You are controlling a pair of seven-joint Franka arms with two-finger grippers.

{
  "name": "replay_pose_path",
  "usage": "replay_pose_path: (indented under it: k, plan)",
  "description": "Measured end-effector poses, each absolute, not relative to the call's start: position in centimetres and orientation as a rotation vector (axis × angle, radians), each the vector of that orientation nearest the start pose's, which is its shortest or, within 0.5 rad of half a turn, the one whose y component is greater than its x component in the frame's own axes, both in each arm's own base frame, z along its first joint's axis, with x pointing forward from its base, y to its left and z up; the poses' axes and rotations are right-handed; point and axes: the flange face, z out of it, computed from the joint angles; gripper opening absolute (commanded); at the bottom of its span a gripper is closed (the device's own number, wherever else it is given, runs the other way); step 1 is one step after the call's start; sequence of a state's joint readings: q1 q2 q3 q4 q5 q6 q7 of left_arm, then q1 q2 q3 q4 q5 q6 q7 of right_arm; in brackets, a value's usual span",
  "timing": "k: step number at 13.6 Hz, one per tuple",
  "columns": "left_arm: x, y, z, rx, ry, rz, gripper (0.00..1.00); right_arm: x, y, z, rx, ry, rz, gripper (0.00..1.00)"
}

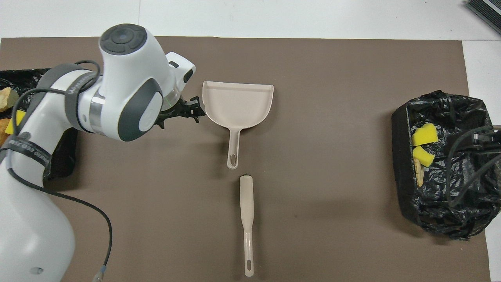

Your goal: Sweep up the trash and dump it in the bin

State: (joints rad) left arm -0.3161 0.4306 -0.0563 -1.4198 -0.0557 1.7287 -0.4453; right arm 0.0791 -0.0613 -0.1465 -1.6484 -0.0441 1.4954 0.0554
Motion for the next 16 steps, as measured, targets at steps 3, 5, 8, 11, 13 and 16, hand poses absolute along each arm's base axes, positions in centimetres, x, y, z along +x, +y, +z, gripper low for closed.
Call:
replay_pose_path:
  k: [3,5,8,11,13,16]
  plan:
    - [64.1,-17.3,46.8,-3.172,-0.088,0.211,1.00,52.4,-4.7,61.6,-3.164,0.171,0.144,1.00]
    - [64.6,-13.4,48.3,-3.184,-0.033,0.178,1.00,52.4,-4.6,61.6,-3.164,0.169,0.144,1.00]
    - [64.5,-8.5,50.9,-3.188,0.022,0.121,1.00,52.4,-4.6,61.6,-3.164,0.170,0.142,1.00]
    - [63.6,-5.9,52.6,-3.159,0.085,0.083,1.00,52.5,-4.2,61.6,-3.164,0.156,0.141,1.00]
    - [62.7,-5.3,53.6,-3.155,0.116,0.068,1.00,52.5,-3.9,61.6,-3.164,0.149,0.140,1.00]
    - [59.5,-5.0,55.4,-3.151,0.161,0.057,1.00,52.5,-3.9,61.6,-3.164,0.148,0.140,1.00]
